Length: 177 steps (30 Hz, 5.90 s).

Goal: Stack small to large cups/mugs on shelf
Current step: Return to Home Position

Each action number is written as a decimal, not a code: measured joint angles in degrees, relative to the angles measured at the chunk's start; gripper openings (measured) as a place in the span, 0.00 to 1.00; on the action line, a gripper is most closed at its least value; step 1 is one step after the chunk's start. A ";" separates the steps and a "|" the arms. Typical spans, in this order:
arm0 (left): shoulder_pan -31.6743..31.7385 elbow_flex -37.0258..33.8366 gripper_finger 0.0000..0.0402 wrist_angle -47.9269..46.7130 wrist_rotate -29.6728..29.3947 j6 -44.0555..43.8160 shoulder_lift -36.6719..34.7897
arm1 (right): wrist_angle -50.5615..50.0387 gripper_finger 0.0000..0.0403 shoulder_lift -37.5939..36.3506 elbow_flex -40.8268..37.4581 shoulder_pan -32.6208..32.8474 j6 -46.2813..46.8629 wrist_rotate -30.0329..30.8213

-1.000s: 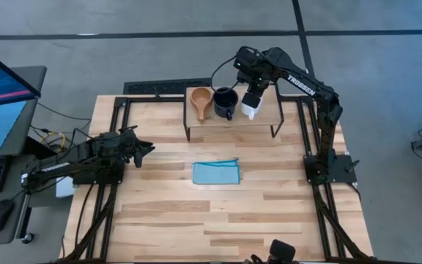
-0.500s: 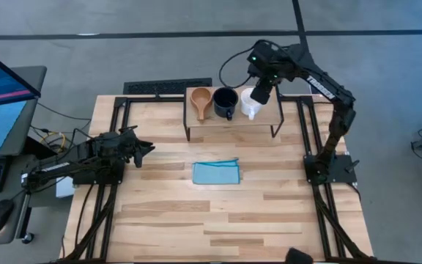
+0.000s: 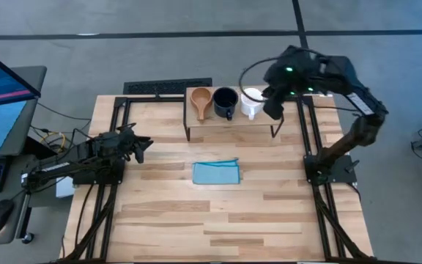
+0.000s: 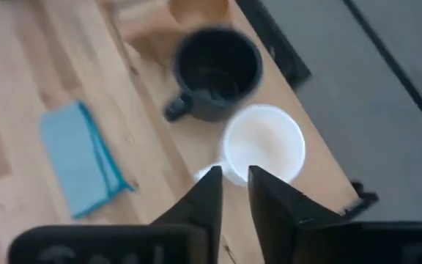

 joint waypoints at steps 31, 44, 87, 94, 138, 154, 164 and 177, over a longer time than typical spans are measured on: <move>0.00 0.00 0.17 10.57 2.55 5.85 0.00 | 58.32 0.01 -54.74 -74.72 17.02 15.20 1.68; 0.00 0.00 0.00 19.00 7.94 11.00 -0.02 | 75.60 0.00 -70.58 -99.43 21.11 21.20 1.33; 9.66 -4.07 0.00 29.22 12.80 20.47 0.00 | 89.72 0.00 -87.78 -118.67 2.71 13.67 -11.49; 13.64 -10.47 0.00 38.20 16.80 17.35 -0.02 | 95.60 0.00 -87.78 -121.81 -3.16 15.63 -16.99; 22.97 -10.18 0.00 31.20 26.13 16.33 -5.75 | 97.29 0.01 -89.11 -121.87 -8.27 16.23 -21.22; 22.97 -10.14 0.00 30.80 25.86 15.41 -5.73 | 97.14 0.01 -89.11 -121.90 -7.72 18.59 -21.16; 22.95 -10.14 0.00 30.69 25.86 15.34 -5.73 | 96.90 0.01 -89.11 -121.90 -7.46 14.93 -21.27; 22.95 -10.14 0.00 30.62 25.88 15.34 -5.70 | 88.85 0.05 -88.33 -121.70 -7.50 14.66 -13.43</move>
